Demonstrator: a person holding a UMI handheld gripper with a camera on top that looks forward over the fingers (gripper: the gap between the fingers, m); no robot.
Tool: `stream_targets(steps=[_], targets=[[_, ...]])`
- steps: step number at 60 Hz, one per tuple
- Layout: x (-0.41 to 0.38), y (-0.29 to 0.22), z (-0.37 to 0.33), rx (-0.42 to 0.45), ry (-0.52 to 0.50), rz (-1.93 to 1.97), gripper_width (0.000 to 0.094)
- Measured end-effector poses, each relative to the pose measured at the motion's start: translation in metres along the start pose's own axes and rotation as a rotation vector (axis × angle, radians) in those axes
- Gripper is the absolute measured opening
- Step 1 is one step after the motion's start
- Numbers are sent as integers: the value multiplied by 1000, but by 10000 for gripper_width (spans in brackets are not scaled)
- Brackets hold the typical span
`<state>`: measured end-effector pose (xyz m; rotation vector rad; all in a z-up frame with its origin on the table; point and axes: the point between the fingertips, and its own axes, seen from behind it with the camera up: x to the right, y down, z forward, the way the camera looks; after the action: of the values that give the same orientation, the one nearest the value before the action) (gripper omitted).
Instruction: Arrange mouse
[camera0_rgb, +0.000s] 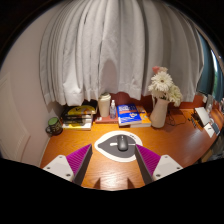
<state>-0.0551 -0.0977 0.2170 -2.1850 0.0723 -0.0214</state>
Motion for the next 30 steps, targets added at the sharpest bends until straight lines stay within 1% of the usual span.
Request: stream_targets(steps=[7, 30], targets=[[-9, -1, -31, 35, -3, 14, 857], [-35, 24, -72, 22, -23, -28, 857]])
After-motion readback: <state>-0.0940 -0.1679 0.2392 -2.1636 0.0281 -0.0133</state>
